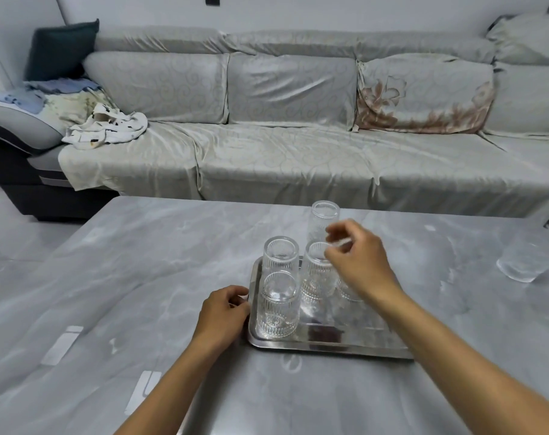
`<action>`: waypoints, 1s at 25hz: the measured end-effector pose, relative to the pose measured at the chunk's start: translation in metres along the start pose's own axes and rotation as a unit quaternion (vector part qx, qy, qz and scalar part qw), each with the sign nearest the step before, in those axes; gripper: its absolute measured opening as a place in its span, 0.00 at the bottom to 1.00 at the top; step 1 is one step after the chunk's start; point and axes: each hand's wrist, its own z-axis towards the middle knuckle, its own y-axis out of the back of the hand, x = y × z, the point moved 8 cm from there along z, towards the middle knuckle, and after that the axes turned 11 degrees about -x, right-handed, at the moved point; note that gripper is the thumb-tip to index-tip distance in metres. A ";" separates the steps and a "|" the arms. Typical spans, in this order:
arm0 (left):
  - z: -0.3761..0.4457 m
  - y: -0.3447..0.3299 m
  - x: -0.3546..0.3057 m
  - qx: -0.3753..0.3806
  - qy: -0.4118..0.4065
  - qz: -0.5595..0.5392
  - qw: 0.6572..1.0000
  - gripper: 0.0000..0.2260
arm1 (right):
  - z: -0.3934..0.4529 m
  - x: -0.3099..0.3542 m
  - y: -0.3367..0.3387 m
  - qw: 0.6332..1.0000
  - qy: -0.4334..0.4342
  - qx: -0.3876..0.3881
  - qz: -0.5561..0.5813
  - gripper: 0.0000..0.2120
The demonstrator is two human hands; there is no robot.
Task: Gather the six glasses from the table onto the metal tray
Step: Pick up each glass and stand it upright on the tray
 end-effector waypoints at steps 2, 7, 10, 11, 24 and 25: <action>0.004 -0.004 0.001 0.006 0.000 0.011 1.000 0.11 | 0.048 0.007 -0.009 0.993 0.047 -0.002 -0.106 0.15; 0.019 -0.011 0.011 0.016 0.009 -0.018 1.000 0.11 | 0.108 -0.054 -0.085 0.954 -0.048 0.141 -0.261 0.30; 0.025 -0.012 0.016 0.017 0.007 -0.021 1.000 0.11 | 0.122 -0.063 -0.094 0.963 -0.054 0.099 -0.244 0.27; 0.026 -0.013 0.016 0.019 0.006 -0.023 1.000 0.11 | 0.123 -0.059 -0.090 0.971 -0.047 0.077 -0.222 0.27; -0.067 0.021 -0.092 -0.068 -0.337 0.120 0.931 0.15 | -0.057 0.020 0.040 0.996 0.052 0.015 -0.075 0.24; -0.071 0.016 -0.093 -0.059 -0.340 0.143 0.928 0.16 | -0.069 0.012 0.030 0.994 0.047 0.037 -0.091 0.25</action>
